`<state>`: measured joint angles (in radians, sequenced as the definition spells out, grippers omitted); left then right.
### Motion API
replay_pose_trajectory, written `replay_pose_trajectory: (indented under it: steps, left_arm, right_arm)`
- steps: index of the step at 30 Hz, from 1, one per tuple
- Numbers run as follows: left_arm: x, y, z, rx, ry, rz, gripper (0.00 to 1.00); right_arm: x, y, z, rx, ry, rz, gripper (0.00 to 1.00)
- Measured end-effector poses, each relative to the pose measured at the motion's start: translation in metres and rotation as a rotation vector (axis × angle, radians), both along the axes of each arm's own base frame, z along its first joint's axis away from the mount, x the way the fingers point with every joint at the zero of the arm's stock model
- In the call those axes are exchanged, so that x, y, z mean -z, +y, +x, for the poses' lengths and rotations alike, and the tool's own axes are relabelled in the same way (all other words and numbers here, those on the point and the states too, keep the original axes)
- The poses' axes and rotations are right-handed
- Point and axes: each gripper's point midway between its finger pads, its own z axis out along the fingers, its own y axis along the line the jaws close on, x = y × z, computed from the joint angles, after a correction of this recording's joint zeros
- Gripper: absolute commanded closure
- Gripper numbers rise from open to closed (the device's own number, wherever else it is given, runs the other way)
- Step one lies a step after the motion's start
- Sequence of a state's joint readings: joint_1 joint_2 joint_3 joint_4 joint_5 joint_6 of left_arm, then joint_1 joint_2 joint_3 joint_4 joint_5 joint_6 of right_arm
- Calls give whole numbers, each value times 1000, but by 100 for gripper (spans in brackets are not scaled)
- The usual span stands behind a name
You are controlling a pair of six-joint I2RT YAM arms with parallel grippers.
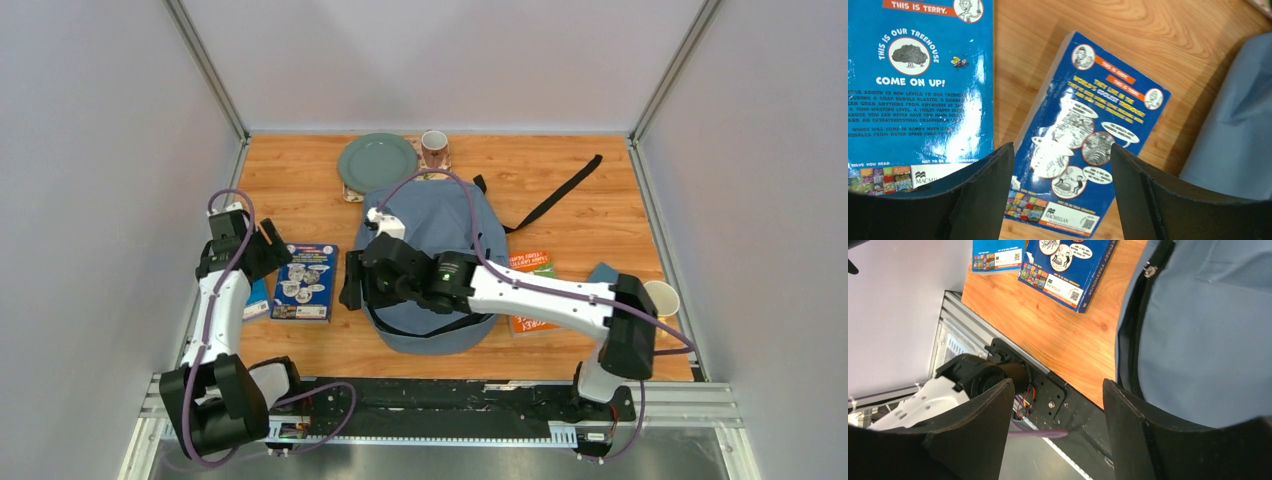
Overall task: Pack the student bag
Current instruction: Pick up the book from the center of the board.
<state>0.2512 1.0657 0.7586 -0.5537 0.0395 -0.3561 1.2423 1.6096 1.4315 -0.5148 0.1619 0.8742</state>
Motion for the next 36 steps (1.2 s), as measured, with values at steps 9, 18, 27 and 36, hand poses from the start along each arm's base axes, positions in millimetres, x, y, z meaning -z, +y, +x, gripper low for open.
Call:
replay_pose_trajectory:
  steps: [9,18,27,36]
  left_arm:
    - [39,8,7,-6,43,-151,25]
    - [50,-1,17,68,40,-250,26]
    - [62,1,14,57,67,-341,27]
    - [66,-14,13,113,79,-427,32]
  right_arm:
    - [33,52,30,23,19,-81,32]
    - [76,87,63,46,52,-130,33]
    - [131,103,77,33,125,-166,33]
    - [159,114,81,57,179,-173,32]
